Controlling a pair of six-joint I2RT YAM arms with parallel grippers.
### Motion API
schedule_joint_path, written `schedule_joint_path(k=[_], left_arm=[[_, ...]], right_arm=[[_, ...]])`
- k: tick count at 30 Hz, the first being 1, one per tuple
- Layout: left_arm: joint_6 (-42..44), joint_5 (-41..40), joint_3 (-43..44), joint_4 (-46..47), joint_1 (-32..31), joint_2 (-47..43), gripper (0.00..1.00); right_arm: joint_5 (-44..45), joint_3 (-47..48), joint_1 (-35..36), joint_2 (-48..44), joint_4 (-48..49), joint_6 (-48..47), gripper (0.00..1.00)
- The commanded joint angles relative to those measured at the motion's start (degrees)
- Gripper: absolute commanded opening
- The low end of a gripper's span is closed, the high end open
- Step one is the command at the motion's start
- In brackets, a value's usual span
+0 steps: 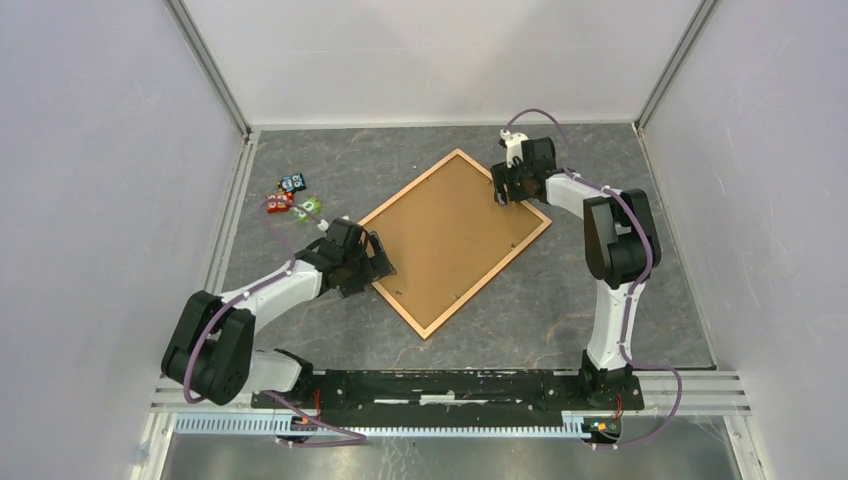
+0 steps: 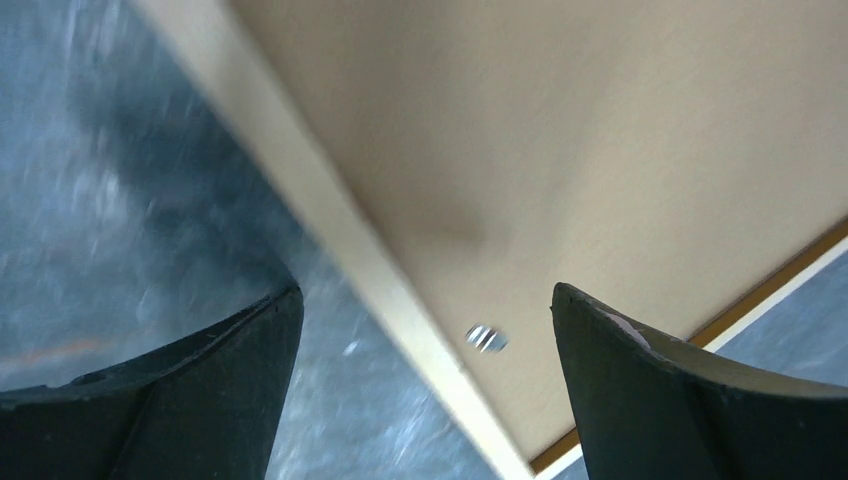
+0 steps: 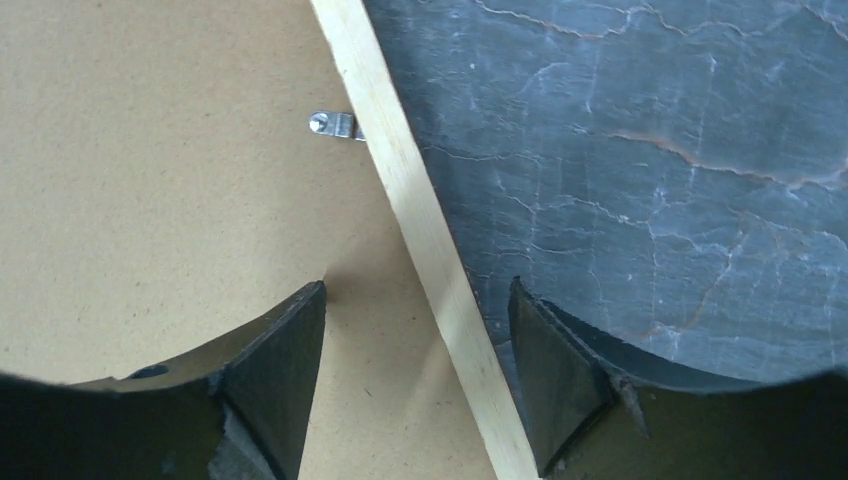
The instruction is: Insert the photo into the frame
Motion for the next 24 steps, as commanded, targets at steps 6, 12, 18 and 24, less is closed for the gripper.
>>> schedule_joint_path(k=[6,12,18,24], left_arm=[[-3.6,5.2,5.5,10.7,1.6,11.5,1.00],[2.4,7.8,21.0,6.5,2.0,24.8,1.00],[4.1,3.7,35.7,-5.2,2.1,33.0,1.00],[-4.5,-0.8,33.1,-15.7,0.6,28.3,0.96]], right_arm=[[-4.7,-1.9,-3.1,-0.1,-2.4,1.6,0.33],[-2.7,-19.6,-3.3,-12.2,2.4,6.0,0.03],[1.7,-24.7,-4.4,-18.4,2.7,4.6,0.00],[-1.5,-24.4,-5.0,-17.0,3.2,4.6,0.00]])
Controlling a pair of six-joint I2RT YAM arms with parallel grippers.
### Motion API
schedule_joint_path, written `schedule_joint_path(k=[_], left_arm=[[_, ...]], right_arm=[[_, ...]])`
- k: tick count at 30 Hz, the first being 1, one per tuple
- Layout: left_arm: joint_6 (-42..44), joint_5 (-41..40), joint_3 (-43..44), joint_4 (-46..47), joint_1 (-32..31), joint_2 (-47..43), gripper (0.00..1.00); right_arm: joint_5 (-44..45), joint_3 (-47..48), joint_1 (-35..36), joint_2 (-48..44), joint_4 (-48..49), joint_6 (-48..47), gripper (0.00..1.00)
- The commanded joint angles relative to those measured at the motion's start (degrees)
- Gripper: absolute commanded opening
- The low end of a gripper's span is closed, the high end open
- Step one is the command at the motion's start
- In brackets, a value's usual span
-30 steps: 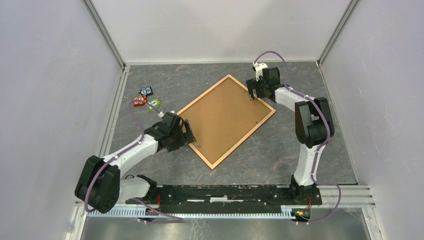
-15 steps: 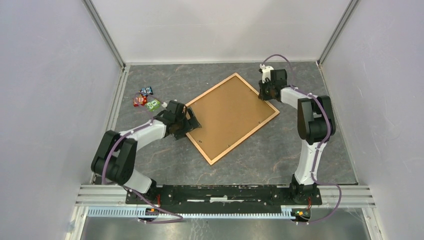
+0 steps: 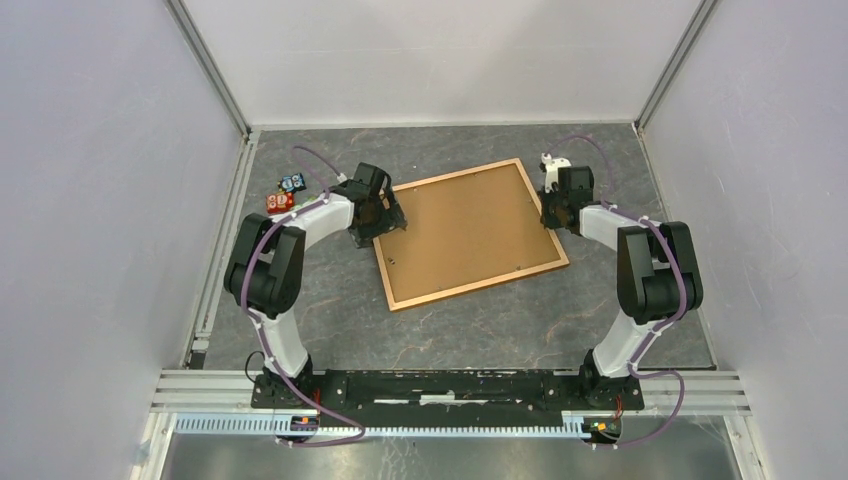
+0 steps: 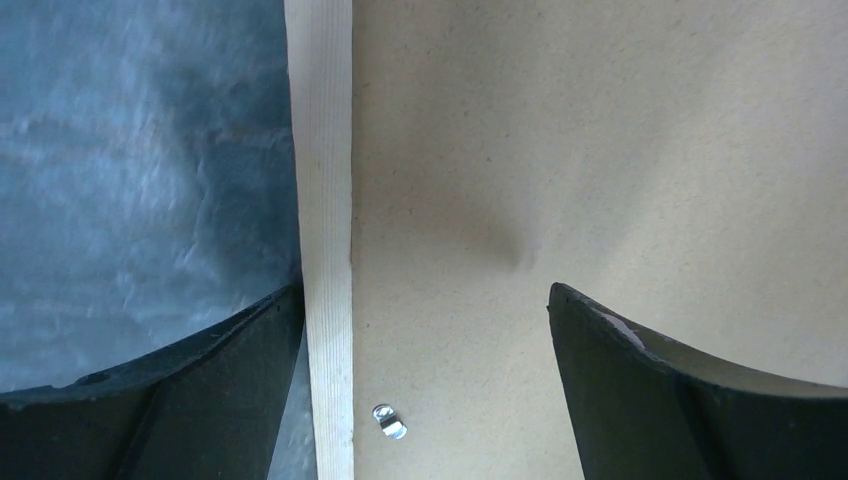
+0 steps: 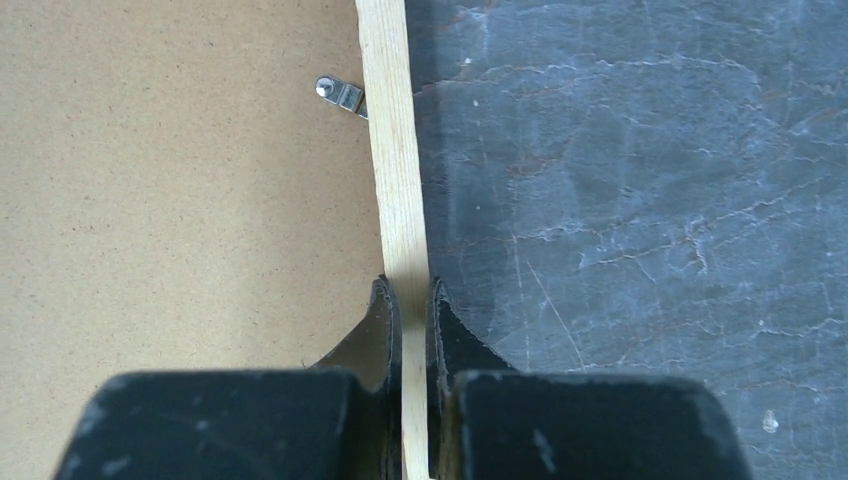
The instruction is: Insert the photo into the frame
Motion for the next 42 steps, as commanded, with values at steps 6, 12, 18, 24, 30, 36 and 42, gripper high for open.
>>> schedule_joint_path(k=[6,12,18,24,30,36,42], left_arm=[[-9.9,-6.0,-1.0,-16.9,-7.1,-6.6,0.92],[-13.0,-8.2,-5.7,-18.8,-7.0,-11.7,0.99],[-16.8,-6.8,-11.0,-18.3,-7.0,-16.9,1.00],[-16.6,-5.4,-10.9,-15.3,-6.8,-14.5,0.90],[-15.6,-7.2,-10.6,-14.6,-5.9,-13.7,0.79],[-14.9,-7.9,-11.1,-13.9,-5.3,-12.7,0.72],[-14.7,-7.5,-11.4,-13.6,-5.1,-11.4,0.66]], right_arm=[[-7.5,-0.9,1.2,0.1,-0.7,3.2,0.00],[-7.7,-1.7,0.9,-0.8,0.1,3.4,0.00],[-8.5,-1.7,0.7,-0.3,0.5,3.6,0.00],[-8.5,-1.9,0.7,-0.7,0.5,3.4,0.00],[-8.9,-2.2,0.5,-0.8,0.9,3.3,0.00],[-9.4,-2.2,0.4,-0.7,1.1,3.3,0.00],[-9.7,-2.2,0.4,-0.7,1.2,3.3,0.00]])
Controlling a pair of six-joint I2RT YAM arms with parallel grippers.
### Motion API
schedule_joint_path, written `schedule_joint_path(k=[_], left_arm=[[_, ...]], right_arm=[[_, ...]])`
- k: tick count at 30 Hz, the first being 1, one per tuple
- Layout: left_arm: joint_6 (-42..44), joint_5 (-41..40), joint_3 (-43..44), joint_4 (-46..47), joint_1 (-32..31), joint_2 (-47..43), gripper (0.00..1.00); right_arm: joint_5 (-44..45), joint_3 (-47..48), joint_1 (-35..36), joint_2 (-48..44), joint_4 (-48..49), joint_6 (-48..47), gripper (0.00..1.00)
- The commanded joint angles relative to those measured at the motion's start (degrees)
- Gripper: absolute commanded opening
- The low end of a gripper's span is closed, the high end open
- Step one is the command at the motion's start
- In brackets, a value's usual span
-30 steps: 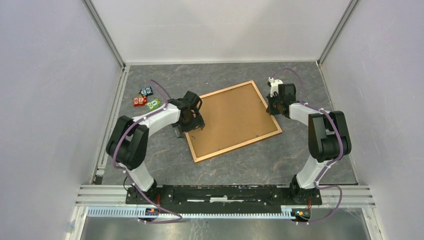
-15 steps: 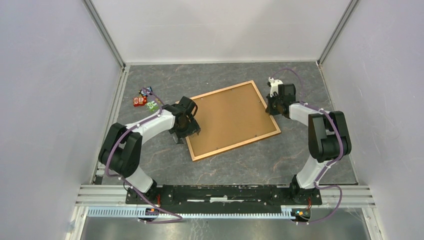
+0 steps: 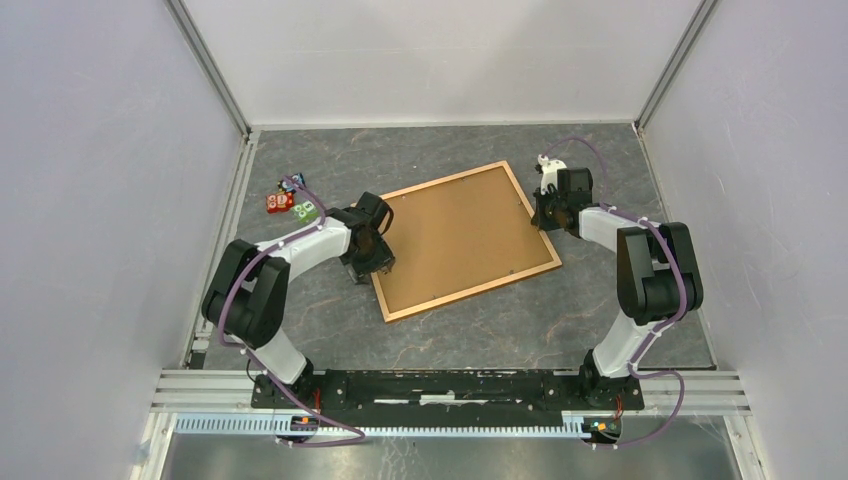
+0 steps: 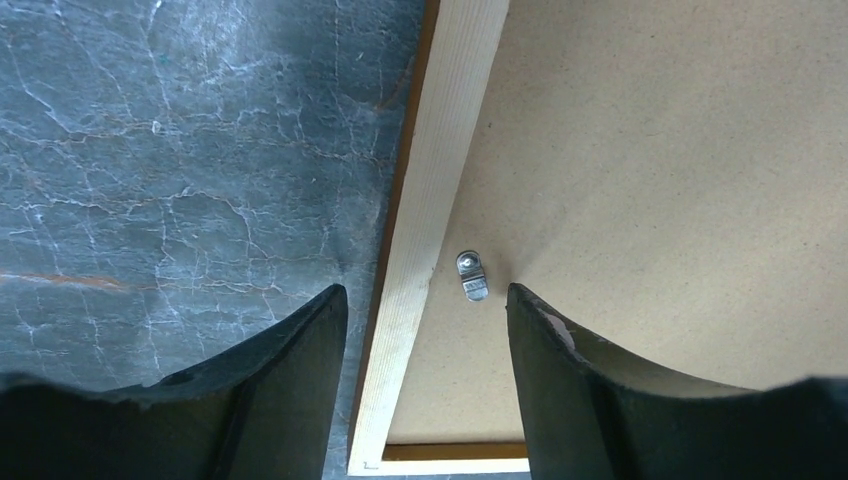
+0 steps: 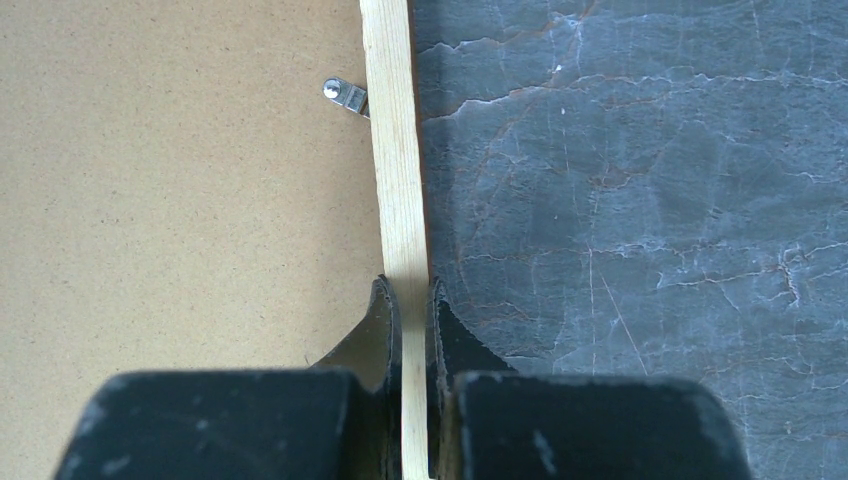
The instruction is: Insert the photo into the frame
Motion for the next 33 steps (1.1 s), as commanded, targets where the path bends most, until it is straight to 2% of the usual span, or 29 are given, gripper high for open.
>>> schedule_joint_path(k=[1,4,14,21,23,25,30,31,33], left_arm=[[-0.5,-1.8,0.5,1.3,0.4,0.8,0.64],[-0.1,-2.6,0.4,1.3,0.6,0.7,0.55],[2.7,-1.9,-0.2,1.4,1.1,1.9,0.49],[7.0,-3.7,-0.9,1.6,2.2,1.9,0.25],[7.8,-2.3,-2.4,4.5,3.2,1.4,0.15],[8.2,-0.6,-3.6,7.0,3.9,1.0,0.12],[14.0,4.2,-3.6,10.6,4.0,-1.2,0.12],[15.1,4.0,-3.9,10.8,4.0,-2.6,0.15],[17.2,2.0,-4.6,10.4,4.0,-6.1,0.34]], right_arm=[[-2.2,-1.1,0.2,-0.3,-0.1,2.1,0.00],[-2.5,-1.0,0.2,-0.2,-0.1,2.2,0.00],[-3.0,-1.1,0.2,-0.2,0.0,2.2,0.00],[-3.3,-1.1,0.1,-0.2,0.2,2.2,0.00],[-3.5,-1.1,0.1,-0.2,0.3,2.2,0.00],[-3.5,-1.1,0.1,-0.2,0.2,2.2,0.00],[-3.4,-1.1,0.1,-0.3,0.3,2.2,0.00],[-3.4,-1.1,0.0,-0.3,0.3,2.1,0.00],[-3.5,-1.1,0.1,-0.2,0.3,2.1,0.00]])
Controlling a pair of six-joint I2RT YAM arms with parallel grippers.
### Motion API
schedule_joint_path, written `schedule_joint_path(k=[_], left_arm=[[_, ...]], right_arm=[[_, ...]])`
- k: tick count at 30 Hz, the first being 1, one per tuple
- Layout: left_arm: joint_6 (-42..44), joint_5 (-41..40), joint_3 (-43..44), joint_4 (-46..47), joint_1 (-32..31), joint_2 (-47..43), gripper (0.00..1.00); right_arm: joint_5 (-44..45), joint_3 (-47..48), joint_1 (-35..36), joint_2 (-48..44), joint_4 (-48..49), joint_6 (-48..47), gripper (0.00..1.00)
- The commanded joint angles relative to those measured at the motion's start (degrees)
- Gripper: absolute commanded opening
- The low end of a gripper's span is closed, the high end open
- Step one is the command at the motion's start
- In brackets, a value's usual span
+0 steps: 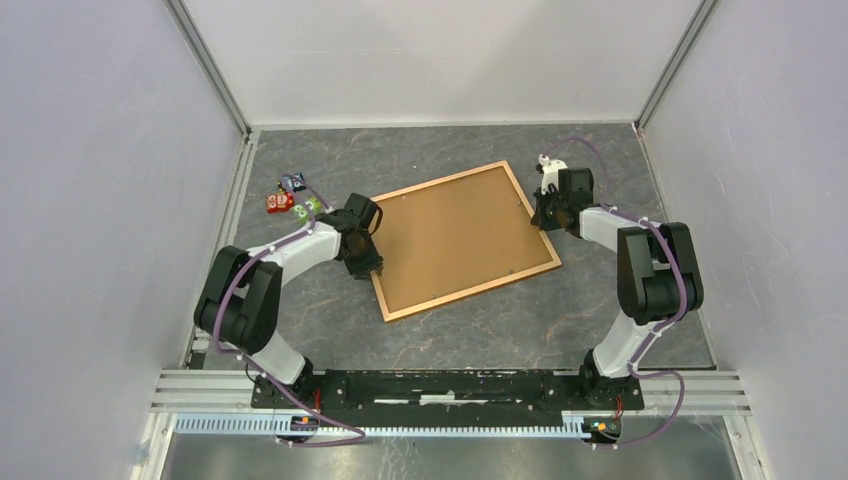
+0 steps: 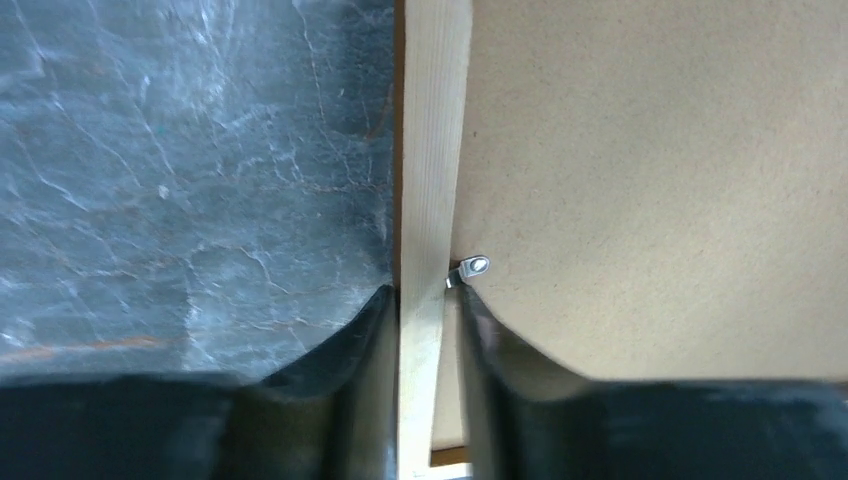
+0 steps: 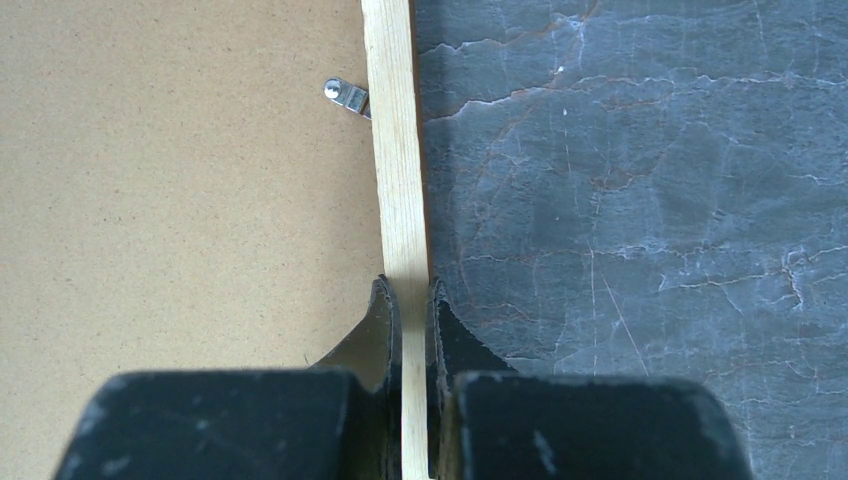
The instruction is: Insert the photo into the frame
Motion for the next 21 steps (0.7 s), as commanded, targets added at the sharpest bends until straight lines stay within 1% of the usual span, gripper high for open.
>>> schedule_joint_path(k=[1,2,4,6,8,10,11,13,14,17,19,21], left_arm=[[7.7,-3.7,-1.8,5.1,0.4,-6.7,0.47],[8.7,-4.5,-2.1,4.6,0.4,-8.6,0.57],[10.3,-5.9,-1.9,3.0,0.4,-13.1,0.71],[11.4,-6.2,-1.3,1.5,0.3,-17.1,0.81],[12.4,-4.1,-1.2,2.1,-0.1,-21.2,0.89],[14.6,-1.0,-0.9,5.0,-2.6,-24.3,0.94],[16.9,0.8,-0.1,6.4,-5.0,-24.6,0.97],[23.7,5.5,2.8,8.3,-11.5,-22.3,1.00],[27.4,4.7,5.3,7.4,-16.1,-19.8,1.00],[36.4,-4.8,14.1,1.2,-29.6,-10.3,1.00],[39.7,-8.3,19.3,-2.1,-34.9,-2.1,1.00],[41.9,-10.9,23.3,-3.0,-38.7,4.2,1.00]], right_arm=[[-2.6,-0.9,0.4,-0.2,0.0,2.1,0.00],[-2.6,-0.9,0.4,-0.2,0.0,2.2,0.00],[-2.5,-0.9,0.4,-0.2,0.1,2.2,0.00],[-2.5,-0.9,0.4,-0.2,0.2,2.4,0.00],[-2.6,-0.9,0.5,-0.2,0.2,2.6,0.00],[-2.7,-0.8,0.4,-0.2,0.2,2.6,0.00],[-2.7,-0.8,0.4,-0.2,0.2,2.7,0.00],[-2.6,-0.7,0.5,-0.1,0.1,2.8,0.00],[-2.6,-0.6,0.5,-0.1,0.0,2.8,0.00],[-2.6,-0.7,0.5,-0.1,-0.1,2.9,0.00],[-2.6,-0.7,0.4,-0.2,-0.1,2.8,0.00],[-2.5,-0.8,0.4,-0.3,-0.1,2.7,0.00]])
